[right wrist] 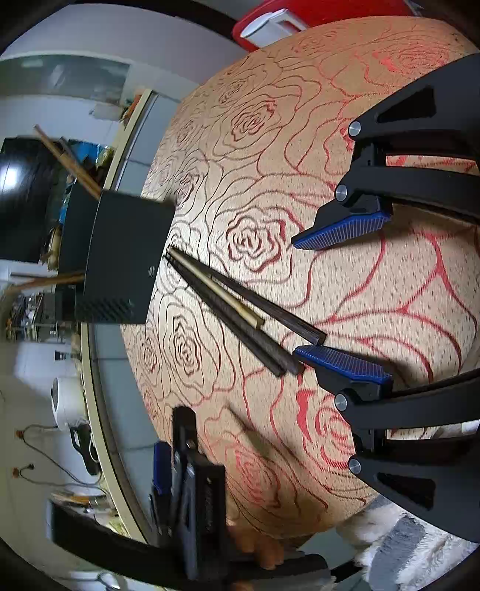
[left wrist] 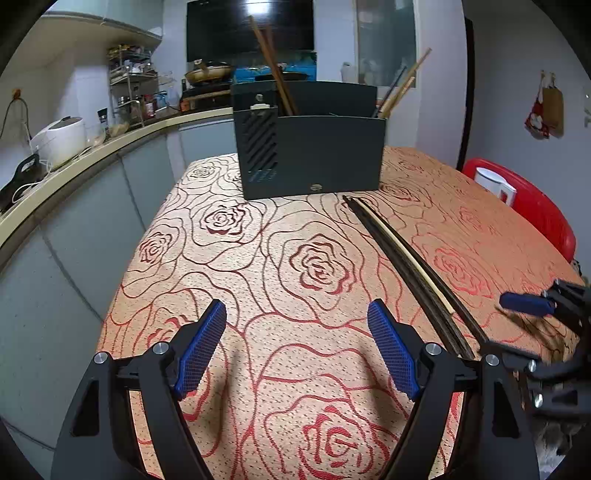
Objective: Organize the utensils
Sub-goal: 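Position both open tools over the dark chopsticks on the table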
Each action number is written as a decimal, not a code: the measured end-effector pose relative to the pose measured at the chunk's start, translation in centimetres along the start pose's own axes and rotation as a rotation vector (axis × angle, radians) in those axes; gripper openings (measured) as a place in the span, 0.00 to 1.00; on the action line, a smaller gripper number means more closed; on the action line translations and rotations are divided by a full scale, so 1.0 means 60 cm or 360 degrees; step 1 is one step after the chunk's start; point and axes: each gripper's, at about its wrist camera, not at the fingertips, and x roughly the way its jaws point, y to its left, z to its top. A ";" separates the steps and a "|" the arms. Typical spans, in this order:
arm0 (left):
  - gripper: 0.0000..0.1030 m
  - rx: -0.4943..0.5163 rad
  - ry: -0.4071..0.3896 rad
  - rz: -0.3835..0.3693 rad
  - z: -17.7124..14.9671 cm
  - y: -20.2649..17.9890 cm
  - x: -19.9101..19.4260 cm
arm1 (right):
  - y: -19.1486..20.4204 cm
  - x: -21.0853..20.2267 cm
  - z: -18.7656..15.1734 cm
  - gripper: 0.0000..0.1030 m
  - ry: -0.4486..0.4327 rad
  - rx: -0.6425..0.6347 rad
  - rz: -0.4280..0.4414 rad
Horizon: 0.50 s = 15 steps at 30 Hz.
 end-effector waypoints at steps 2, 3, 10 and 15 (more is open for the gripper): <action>0.74 0.0040 0.0003 -0.0027 -0.002 -0.010 -0.001 | -0.010 0.003 0.002 0.51 0.0011 0.0028 -0.0015; 0.74 0.0060 0.0003 -0.0038 -0.004 -0.015 -0.001 | -0.017 0.003 0.002 0.51 0.0016 0.0048 -0.0023; 0.74 0.0215 0.0039 -0.0193 -0.017 -0.063 -0.003 | -0.047 0.010 0.002 0.50 0.0041 0.0139 -0.0064; 0.74 0.0297 0.0074 -0.0266 -0.029 -0.092 0.001 | -0.052 0.010 0.001 0.50 0.0048 0.0168 -0.0051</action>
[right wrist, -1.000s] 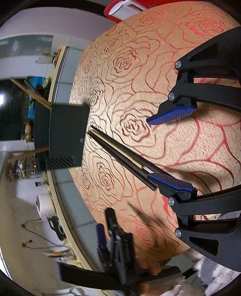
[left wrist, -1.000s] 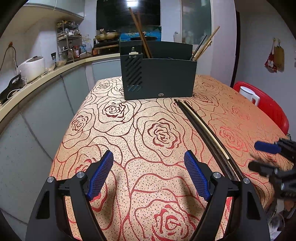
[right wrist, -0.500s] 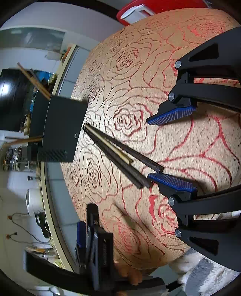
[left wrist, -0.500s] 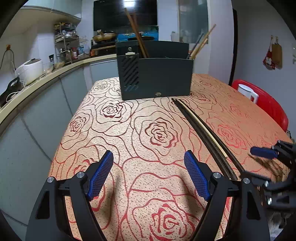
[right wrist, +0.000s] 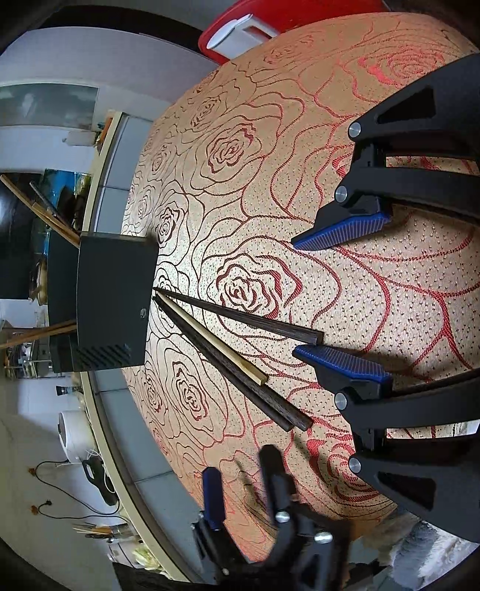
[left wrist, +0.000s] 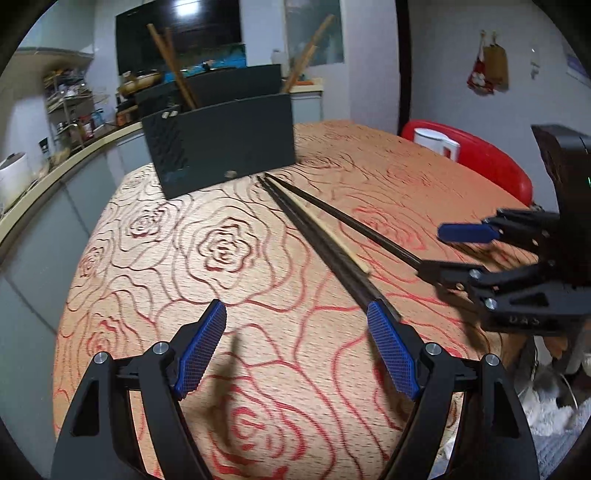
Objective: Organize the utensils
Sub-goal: 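Position both open tools over the dark chopsticks on the table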
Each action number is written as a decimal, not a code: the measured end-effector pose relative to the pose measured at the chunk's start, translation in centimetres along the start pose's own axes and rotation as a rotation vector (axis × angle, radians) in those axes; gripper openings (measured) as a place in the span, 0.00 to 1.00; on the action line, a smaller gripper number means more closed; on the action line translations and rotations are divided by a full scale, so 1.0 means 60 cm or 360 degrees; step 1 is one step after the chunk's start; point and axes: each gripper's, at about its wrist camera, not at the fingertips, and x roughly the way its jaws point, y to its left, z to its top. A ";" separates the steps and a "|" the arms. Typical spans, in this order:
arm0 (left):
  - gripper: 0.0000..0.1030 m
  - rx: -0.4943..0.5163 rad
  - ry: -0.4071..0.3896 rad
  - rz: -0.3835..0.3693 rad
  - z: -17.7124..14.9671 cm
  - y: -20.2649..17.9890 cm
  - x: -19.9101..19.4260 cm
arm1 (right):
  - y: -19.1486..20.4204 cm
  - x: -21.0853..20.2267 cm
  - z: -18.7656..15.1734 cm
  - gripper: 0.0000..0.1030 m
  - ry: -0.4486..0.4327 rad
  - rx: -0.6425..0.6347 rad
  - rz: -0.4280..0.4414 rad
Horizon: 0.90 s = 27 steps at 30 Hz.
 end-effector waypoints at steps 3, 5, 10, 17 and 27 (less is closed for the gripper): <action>0.74 0.0011 0.0020 -0.0023 -0.002 -0.008 0.004 | -0.001 0.000 0.000 0.50 0.0002 0.0001 0.0001; 0.74 0.0018 0.0037 -0.0022 -0.003 -0.012 0.008 | -0.001 0.000 0.000 0.50 0.0003 0.0007 0.0005; 0.74 0.0003 0.0063 -0.0013 -0.002 -0.014 0.015 | -0.003 0.000 0.000 0.50 0.0009 0.0026 0.0011; 0.74 -0.0008 0.0091 -0.0009 -0.002 -0.016 0.022 | -0.004 0.000 0.000 0.50 0.0010 0.0026 0.0012; 0.74 -0.0092 0.0106 0.0092 -0.001 0.020 0.021 | -0.012 0.000 0.002 0.49 0.0012 0.0053 -0.0009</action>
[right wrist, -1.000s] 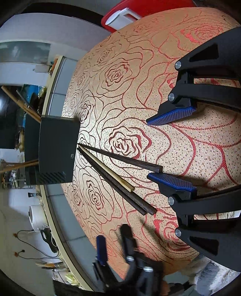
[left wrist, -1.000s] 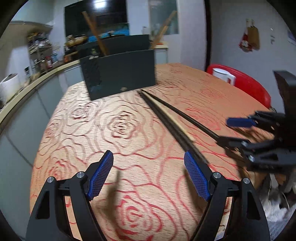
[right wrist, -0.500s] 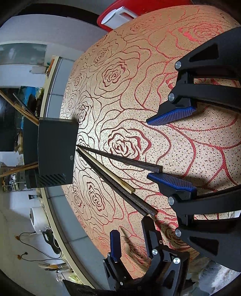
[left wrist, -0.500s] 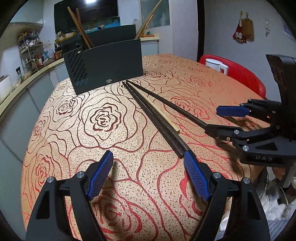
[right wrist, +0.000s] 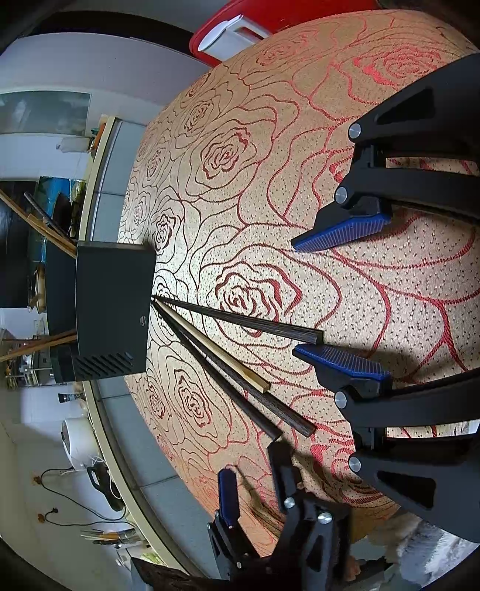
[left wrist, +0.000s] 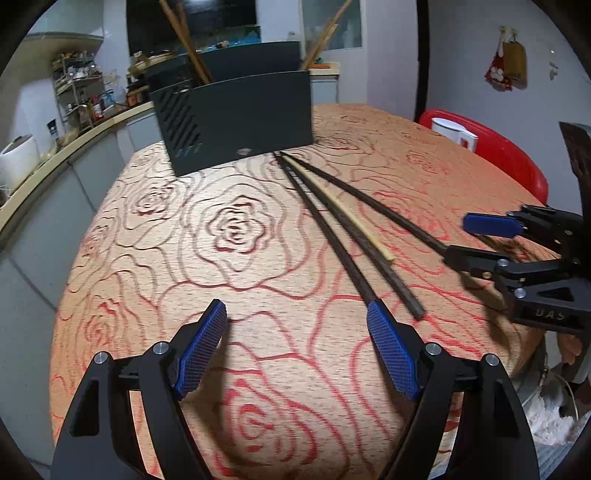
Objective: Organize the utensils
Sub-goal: 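Position both open tools over the dark chopsticks on the table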
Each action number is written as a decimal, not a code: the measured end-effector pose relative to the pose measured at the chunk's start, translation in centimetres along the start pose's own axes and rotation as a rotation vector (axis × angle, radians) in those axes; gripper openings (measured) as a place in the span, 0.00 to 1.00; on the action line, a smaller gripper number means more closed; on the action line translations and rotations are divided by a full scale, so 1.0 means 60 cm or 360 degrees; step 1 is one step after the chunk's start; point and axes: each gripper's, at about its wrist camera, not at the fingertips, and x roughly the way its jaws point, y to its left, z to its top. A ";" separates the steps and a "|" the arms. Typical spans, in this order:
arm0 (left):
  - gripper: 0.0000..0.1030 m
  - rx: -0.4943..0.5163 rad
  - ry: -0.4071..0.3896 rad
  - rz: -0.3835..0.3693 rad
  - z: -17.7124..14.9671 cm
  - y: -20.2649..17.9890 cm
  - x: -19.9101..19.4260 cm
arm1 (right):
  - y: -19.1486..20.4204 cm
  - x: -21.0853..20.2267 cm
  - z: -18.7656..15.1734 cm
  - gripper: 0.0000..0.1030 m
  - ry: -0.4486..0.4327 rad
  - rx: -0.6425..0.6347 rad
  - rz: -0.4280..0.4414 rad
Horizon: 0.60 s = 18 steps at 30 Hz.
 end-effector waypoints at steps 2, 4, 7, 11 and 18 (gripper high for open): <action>0.74 -0.0025 0.0000 0.0015 0.001 0.009 -0.001 | -0.003 0.001 0.001 0.48 0.0001 0.0010 -0.0009; 0.74 -0.0051 -0.0009 0.0006 0.002 0.016 -0.004 | -0.004 0.001 0.001 0.47 0.0001 0.0017 -0.0014; 0.74 -0.0079 -0.0036 -0.0077 0.005 0.016 -0.012 | -0.004 0.000 0.001 0.42 -0.0006 0.0023 0.0001; 0.74 -0.0033 -0.0050 -0.0131 0.005 -0.003 -0.012 | 0.007 -0.001 0.001 0.38 -0.0017 -0.0010 0.0044; 0.73 0.0028 0.0009 -0.0100 0.010 -0.027 0.014 | 0.017 0.002 0.001 0.32 -0.0029 -0.0048 0.0050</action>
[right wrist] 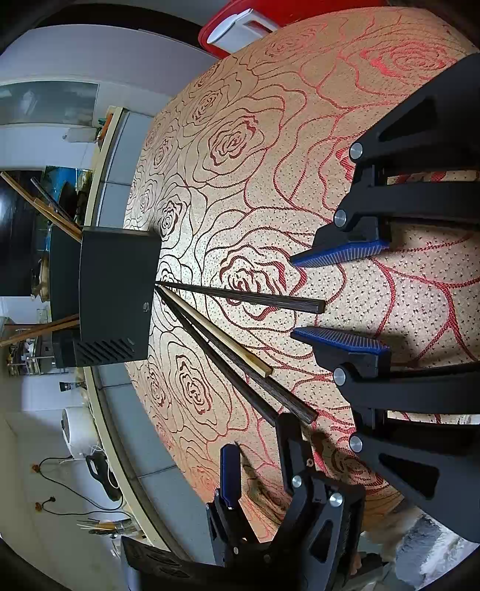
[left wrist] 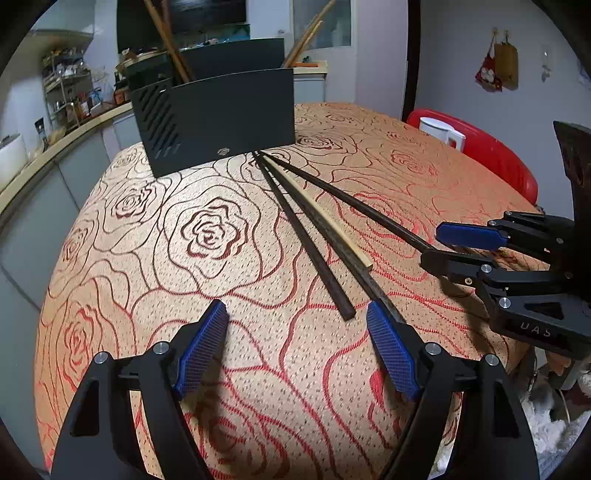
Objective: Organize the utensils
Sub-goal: 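Position both open tools over the dark chopsticks on the table, then close the left tool on a dark chopstick while the right tool grasps another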
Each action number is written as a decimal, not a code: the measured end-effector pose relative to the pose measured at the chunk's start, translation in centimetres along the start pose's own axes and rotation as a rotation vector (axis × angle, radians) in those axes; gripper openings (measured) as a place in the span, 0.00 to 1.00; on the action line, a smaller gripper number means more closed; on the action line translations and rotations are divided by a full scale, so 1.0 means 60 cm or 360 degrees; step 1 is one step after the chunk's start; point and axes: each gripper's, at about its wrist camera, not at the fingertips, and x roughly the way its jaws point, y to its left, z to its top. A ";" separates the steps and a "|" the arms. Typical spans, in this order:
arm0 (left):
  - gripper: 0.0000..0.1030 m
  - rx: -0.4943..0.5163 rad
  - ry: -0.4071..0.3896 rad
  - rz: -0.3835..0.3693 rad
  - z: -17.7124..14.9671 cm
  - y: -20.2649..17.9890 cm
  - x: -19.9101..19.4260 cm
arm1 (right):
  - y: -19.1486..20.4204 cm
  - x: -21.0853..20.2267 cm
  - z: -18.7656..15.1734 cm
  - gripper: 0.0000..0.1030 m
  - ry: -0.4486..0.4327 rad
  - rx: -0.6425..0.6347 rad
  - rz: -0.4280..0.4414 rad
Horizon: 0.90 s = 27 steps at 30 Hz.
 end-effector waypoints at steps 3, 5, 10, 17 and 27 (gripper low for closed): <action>0.68 -0.0018 -0.0003 0.0025 0.001 0.005 0.001 | -0.002 0.000 0.000 0.30 -0.0004 0.0008 -0.0001; 0.62 -0.0054 -0.0007 0.0052 0.000 0.014 -0.001 | -0.006 0.001 0.000 0.28 -0.0007 0.0022 -0.0017; 0.58 -0.0163 -0.0037 0.0039 0.001 0.037 -0.007 | -0.011 0.004 0.002 0.28 -0.0018 0.0050 -0.0025; 0.38 -0.0097 -0.0068 0.0030 0.003 0.015 0.003 | -0.005 0.010 0.005 0.25 -0.0041 0.0033 -0.0022; 0.08 -0.0171 -0.0077 0.0044 0.004 0.039 0.002 | -0.013 0.012 0.007 0.08 -0.0041 0.0057 -0.0064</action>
